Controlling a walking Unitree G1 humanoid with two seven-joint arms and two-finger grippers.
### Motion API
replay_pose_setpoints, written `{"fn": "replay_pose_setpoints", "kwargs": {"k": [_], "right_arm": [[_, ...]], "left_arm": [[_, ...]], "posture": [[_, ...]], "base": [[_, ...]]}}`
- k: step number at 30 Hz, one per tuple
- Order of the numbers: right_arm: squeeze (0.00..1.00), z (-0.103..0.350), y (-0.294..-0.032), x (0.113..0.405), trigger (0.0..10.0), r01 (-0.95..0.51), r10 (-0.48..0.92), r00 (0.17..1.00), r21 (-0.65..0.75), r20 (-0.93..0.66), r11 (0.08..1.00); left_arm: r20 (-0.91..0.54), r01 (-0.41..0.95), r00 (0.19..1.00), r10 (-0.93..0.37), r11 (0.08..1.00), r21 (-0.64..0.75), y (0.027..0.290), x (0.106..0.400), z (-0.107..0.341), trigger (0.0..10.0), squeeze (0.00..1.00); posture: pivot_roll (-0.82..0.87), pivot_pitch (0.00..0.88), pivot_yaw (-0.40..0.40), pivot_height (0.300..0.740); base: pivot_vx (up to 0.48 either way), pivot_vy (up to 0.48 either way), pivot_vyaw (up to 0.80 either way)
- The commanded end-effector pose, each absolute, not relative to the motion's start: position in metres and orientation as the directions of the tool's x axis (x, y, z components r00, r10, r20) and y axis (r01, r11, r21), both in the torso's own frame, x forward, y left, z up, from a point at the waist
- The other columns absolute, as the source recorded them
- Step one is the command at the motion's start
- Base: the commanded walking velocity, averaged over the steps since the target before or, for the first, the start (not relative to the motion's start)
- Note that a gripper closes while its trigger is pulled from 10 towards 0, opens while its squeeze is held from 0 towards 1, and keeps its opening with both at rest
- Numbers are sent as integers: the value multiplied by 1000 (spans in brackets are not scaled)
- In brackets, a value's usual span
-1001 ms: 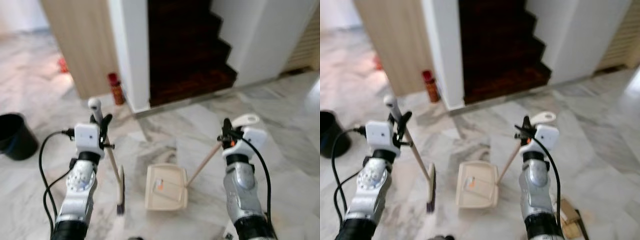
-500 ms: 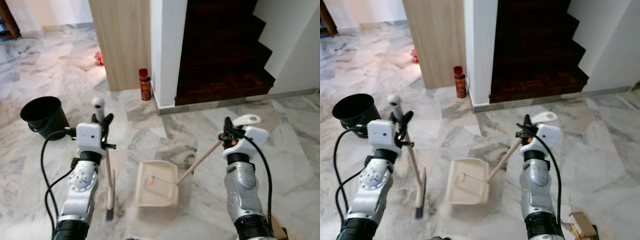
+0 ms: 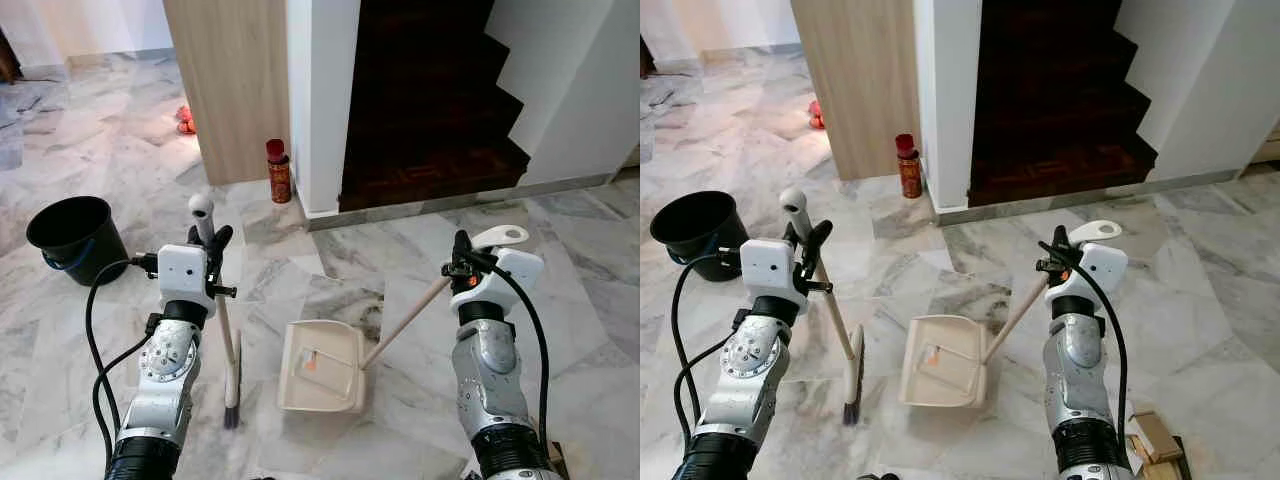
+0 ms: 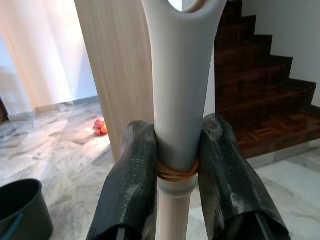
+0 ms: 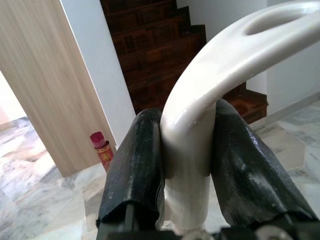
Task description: Sweep floor
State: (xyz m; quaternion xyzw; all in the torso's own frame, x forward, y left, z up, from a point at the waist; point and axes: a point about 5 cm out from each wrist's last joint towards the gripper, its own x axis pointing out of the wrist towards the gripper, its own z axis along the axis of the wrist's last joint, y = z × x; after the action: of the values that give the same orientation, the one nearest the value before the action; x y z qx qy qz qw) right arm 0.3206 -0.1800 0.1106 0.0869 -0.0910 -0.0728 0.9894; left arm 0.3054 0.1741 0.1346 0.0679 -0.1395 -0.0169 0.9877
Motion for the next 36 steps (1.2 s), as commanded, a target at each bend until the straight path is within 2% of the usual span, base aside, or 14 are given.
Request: {"fn": "replay_pose_setpoints", "kwargs": {"k": [1,27,36], "right_arm": [[0,126,-176,324,10000,108,-152,961,193,231,975],[0,127,-172,324,10000,93,-134,964,179,230,979],[0,128,-170,325,10000,96,-138,963,184,232,978]], "left_arm": [[310,21,949,-62,991,135,173,309,144,10000,0],[301,24,951,-64,990,136,173,307,141,10000,0],[309,23,949,-69,989,148,174,310,147,10000,0]], "posture": [[-103,51,34,740],[-89,42,27,740],[-18,56,41,740]], "base": [[0,0,0],[0,0,0],[0,0,205]]}}
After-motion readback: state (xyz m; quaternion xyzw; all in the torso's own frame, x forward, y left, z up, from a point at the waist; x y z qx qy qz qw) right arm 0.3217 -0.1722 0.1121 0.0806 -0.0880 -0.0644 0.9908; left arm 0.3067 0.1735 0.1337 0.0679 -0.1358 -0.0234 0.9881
